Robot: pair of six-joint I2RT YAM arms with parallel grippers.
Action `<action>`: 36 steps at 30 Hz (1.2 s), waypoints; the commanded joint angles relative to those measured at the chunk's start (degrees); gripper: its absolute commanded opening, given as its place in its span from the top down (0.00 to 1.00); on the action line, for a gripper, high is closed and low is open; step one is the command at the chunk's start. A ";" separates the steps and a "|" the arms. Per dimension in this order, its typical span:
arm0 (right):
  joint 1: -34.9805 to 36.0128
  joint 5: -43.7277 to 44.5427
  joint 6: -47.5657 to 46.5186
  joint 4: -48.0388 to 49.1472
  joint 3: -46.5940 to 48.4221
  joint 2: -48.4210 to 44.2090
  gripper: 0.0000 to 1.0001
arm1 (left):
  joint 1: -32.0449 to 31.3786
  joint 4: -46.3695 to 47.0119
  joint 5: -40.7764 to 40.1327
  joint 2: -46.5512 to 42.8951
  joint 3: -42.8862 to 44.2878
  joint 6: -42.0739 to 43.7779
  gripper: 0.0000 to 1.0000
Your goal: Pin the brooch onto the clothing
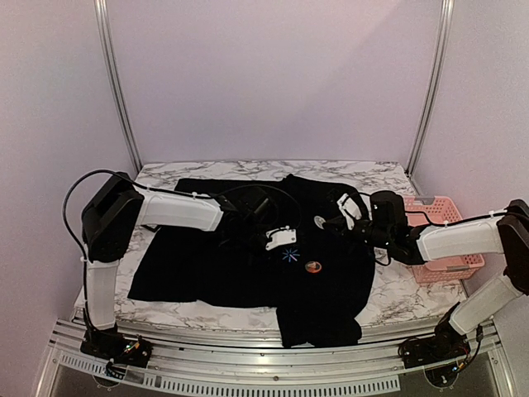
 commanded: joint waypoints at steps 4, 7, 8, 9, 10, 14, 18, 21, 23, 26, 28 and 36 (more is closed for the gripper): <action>-0.01 -2.75 -0.75 1.29 1.38 1.94 1.00 | 1.99 -0.80 -0.17 -1.61 -1.75 -6.34 0.47; -0.06 -2.79 -1.21 -0.67 3.21 3.20 1.00 | 1.80 -2.58 2.42 -3.16 -3.33 -3.78 0.49; -0.08 -3.42 -1.32 -1.21 3.73 3.61 1.00 | 1.47 -2.57 2.77 -4.11 -4.20 -3.06 0.47; -0.08 -4.11 -1.44 -1.26 3.97 3.88 1.00 | 1.13 -2.07 3.13 -5.07 -5.16 -2.67 0.46; -0.07 -4.57 -1.43 -0.95 4.04 4.20 1.00 | 0.85 -1.06 3.37 -5.96 -6.25 -2.60 0.45; -0.12 -5.11 -0.64 -0.29 4.13 4.45 1.00 | -0.44 3.63 2.96 -6.40 -8.51 -2.87 0.47; -0.11 -5.48 -1.26 0.18 3.52 3.83 1.00 | -1.65 7.72 2.55 -6.05 -10.49 -4.77 0.49; -0.10 -6.38 -1.73 0.04 3.30 3.91 1.00 | -2.80 8.87 -0.39 -4.78 -11.50 -4.94 0.59; -0.11 -6.73 -1.83 -0.02 3.15 4.12 1.00 | -2.85 9.20 -2.58 -3.85 -11.93 -5.22 0.68; -0.11 -7.84 -1.60 0.41 2.85 3.91 1.00 | -2.89 9.56 -4.38 -4.00 -12.64 -4.91 0.89; -0.13 -9.35 -1.58 0.84 2.47 3.76 1.00 | -2.77 9.18 -3.88 -4.96 -12.13 -5.38 1.00; 0.52 -13.09 -0.68 7.73 -1.20 1.56 1.00 | -2.76 4.35 8.65 -12.83 -6.67 -12.46 1.00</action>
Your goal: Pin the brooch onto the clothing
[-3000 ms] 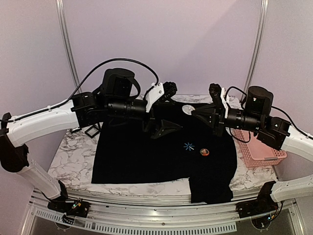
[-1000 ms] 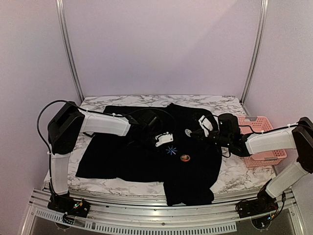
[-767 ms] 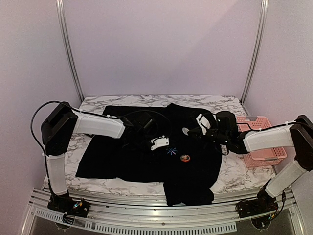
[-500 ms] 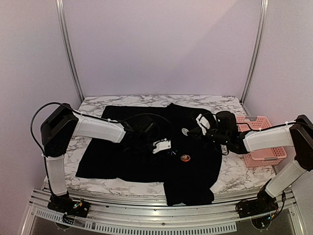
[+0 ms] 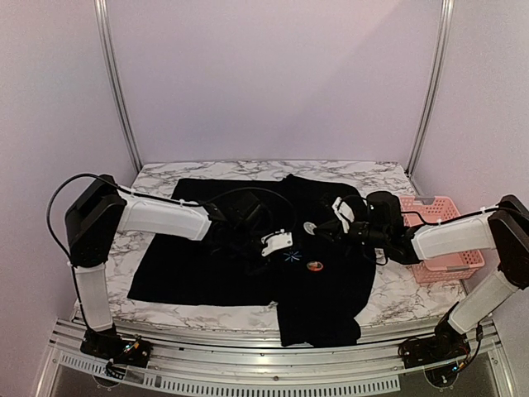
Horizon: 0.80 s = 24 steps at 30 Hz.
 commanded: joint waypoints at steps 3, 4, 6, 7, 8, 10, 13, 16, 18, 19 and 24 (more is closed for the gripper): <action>1.41 -2.29 0.28 5.94 -3.01 -3.47 1.00 | -0.33 -1.93 11.02 -8.30 3.58 -6.05 1.00; 1.81 -1.93 0.17 6.02 -3.31 -3.82 1.00 | -0.25 -1.88 11.80 -8.45 4.20 -6.29 1.00; 2.54 -1.54 -0.11 6.61 -4.07 -4.86 1.00 | -0.17 -1.87 12.55 -7.94 5.21 -7.39 1.00; 2.86 -1.14 -0.23 6.91 -4.51 -5.23 1.00 | -0.16 -1.83 12.95 -7.54 5.51 -7.82 1.00; 3.08 -0.96 -0.36 7.14 -4.87 -5.58 1.00 | -0.16 -1.56 13.16 -7.18 5.65 -8.06 1.00; 3.68 -0.06 -0.67 7.46 -5.33 -5.71 1.00 | -0.16 -0.85 12.78 -6.92 5.83 -8.51 1.00; 4.88 1.20 -1.25 8.75 -5.99 -5.38 1.00 | 0.16 -0.61 12.75 -6.81 6.36 -9.18 1.00; 5.00 1.43 -0.35 11.80 -7.58 -5.11 1.00 | 1.46 2.21 14.15 -5.94 6.74 -13.49 1.00; 5.10 2.36 0.29 12.39 -8.22 -4.87 1.00 | 2.61 5.37 15.22 -5.37 6.82 -16.34 1.00; 5.15 2.62 0.67 12.80 -8.56 -4.83 1.00 | 3.04 7.03 15.28 -5.31 6.72 -16.57 1.00; 5.19 3.98 1.13 14.43 -8.09 -4.23 1.00 | 3.75 8.64 15.45 -3.20 5.43 -14.59 1.00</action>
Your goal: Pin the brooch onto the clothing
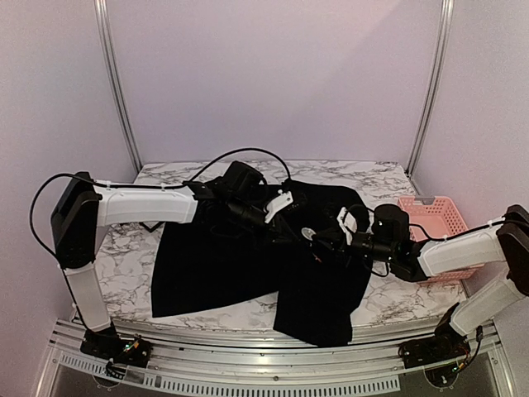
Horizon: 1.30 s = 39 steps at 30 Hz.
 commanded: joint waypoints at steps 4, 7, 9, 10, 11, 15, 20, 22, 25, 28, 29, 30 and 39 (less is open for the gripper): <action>0.27 3.03 1.34 3.77 0.68 3.02 1.00 | 3.01 5.57 1.36 5.08 -1.08 -1.31 1.00; 0.01 2.86 1.78 4.36 0.99 3.92 1.00 | 3.33 4.92 -0.45 4.93 -3.77 5.38 0.99; -0.11 2.71 1.68 3.97 1.70 4.93 1.00 | 3.73 4.69 -1.50 5.56 -3.88 6.73 0.90; -0.10 2.77 1.36 3.85 1.93 5.29 1.00 | 4.01 4.28 -1.68 5.80 -3.70 7.19 0.83; -0.09 2.76 1.04 3.64 2.19 6.00 1.00 | 4.07 3.56 -1.55 5.72 -3.66 8.20 0.75; 0.04 1.36 0.81 3.79 2.87 7.82 1.00 | 4.07 1.41 -0.52 3.87 -5.59 10.95 0.58; 0.07 1.07 0.14 4.51 3.28 9.48 1.00 | 4.24 0.68 -0.88 3.28 -7.00 8.64 0.67; 0.18 0.06 -0.26 4.82 3.47 9.75 1.00 | 4.25 1.83 -0.60 2.66 -7.58 7.53 0.78; 0.85 -0.28 -0.87 5.31 3.73 10.47 1.00 | 4.12 2.76 1.18 1.63 -7.71 7.47 0.98; 1.71 -0.75 -1.11 6.63 4.03 11.85 1.00 | 3.92 3.06 2.75 0.86 -7.31 6.29 1.00; 1.84 -0.67 -1.16 7.25 3.96 12.12 1.00 | 3.86 3.29 3.37 0.68 -7.15 5.50 1.00; 2.00 -0.44 -1.18 7.84 3.90 12.45 1.00 | 3.82 3.59 3.66 0.51 -7.03 4.75 1.00; 3.44 -0.31 -3.58 7.63 4.02 11.58 1.00 | 3.37 3.87 4.05 1.23 -5.17 2.68 1.00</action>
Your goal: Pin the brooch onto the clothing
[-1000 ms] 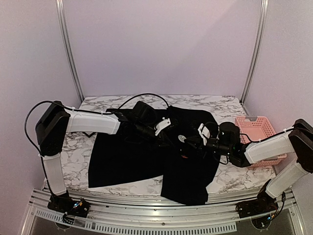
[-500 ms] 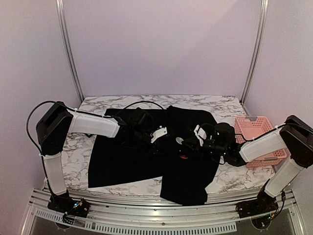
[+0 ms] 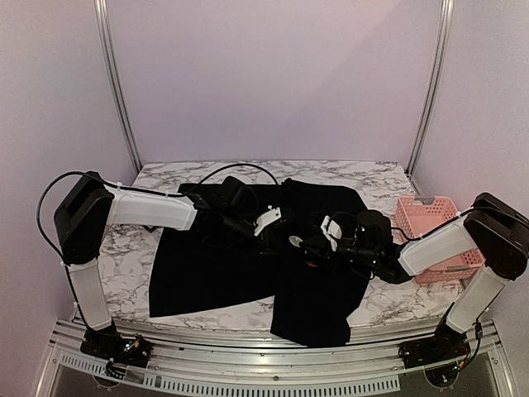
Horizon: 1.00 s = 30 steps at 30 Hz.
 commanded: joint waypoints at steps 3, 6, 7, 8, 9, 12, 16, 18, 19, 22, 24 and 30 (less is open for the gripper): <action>1.97 0.22 -2.41 0.28 1.22 0.30 1.00 | -0.30 2.46 0.81 -0.49 2.50 -1.83 1.00; 2.80 1.37 -2.98 0.15 1.22 0.98 1.00 | -0.30 2.07 0.37 -0.44 2.90 -1.92 1.00; 2.86 1.34 -2.76 0.84 0.93 0.95 1.00 | -0.30 1.61 0.35 -0.44 2.98 -1.73 1.00; 2.86 1.20 -2.46 1.14 0.71 0.78 1.00 | -0.30 1.22 0.45 -0.43 2.95 -1.60 1.00; 2.93 1.26 -2.43 1.14 0.67 0.59 1.00 | -0.30 1.20 0.46 -0.44 2.84 -1.81 1.00; 3.24 1.62 -2.78 0.60 0.83 -0.16 1.00 | -0.34 1.37 0.20 -0.14 2.82 -2.34 1.00; 3.66 2.90 -3.50 -0.13 1.19 -0.54 1.00 | -0.38 1.60 0.44 -0.20 2.82 -2.09 1.00; 3.70 1.56 -3.73 -0.16 1.31 -1.08 1.00 | -0.40 1.62 -0.12 0.15 3.14 -2.82 1.00; 3.96 1.38 -3.80 -0.48 1.63 -1.39 1.00 | -0.39 1.73 -0.56 0.51 3.37 -3.43 1.00; 4.36 0.93 -3.87 -0.66 1.49 -2.18 1.00 | -0.47 2.31 -0.72 0.94 3.79 -4.96 1.00; 4.38 -0.16 -3.36 -0.18 1.12 -3.15 1.00 | -0.47 2.00 -0.85 1.04 3.77 -5.15 1.00; 4.29 -3.93 0.87 3.45 -0.43 -6.18 1.00 | -0.48 1.75 -2.12 1.38 3.44 -4.76 1.00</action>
